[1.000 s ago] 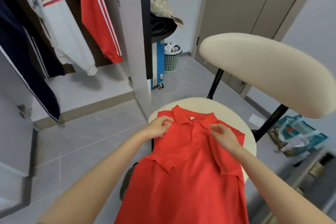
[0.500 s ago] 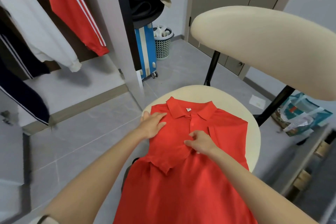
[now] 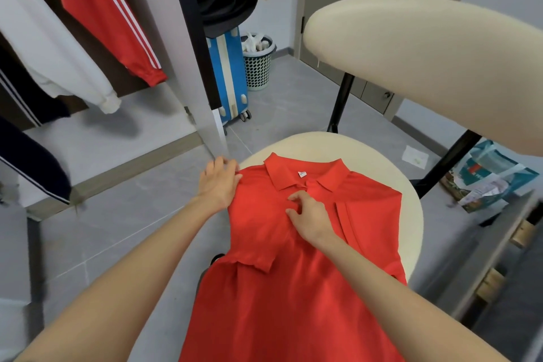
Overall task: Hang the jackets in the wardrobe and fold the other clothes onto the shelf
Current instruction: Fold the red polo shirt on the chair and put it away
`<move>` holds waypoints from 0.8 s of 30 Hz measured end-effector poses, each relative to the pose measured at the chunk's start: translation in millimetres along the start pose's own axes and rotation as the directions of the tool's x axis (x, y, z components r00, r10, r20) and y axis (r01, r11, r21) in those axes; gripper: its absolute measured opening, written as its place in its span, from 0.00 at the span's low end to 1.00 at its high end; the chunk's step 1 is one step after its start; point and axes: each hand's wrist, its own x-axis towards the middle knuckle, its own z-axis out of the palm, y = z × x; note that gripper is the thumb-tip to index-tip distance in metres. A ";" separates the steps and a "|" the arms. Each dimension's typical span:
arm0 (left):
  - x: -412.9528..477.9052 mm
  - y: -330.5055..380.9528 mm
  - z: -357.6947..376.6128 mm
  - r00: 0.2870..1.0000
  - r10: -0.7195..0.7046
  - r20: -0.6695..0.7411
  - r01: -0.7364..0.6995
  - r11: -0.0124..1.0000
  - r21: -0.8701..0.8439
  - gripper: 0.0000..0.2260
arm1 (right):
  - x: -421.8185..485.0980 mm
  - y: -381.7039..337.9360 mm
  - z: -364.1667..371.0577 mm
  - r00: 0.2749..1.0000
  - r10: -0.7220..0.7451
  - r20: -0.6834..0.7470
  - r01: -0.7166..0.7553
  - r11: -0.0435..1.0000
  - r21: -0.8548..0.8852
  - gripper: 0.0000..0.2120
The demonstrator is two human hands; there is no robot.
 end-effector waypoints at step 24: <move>51.9 33.3 20.4 0.917 0.116 0.382 -0.092 0.992 -0.082 0.39 | 62.4 78.0 -116.3 0.968 0.234 0.092 -0.124 0.761 -0.637 0.51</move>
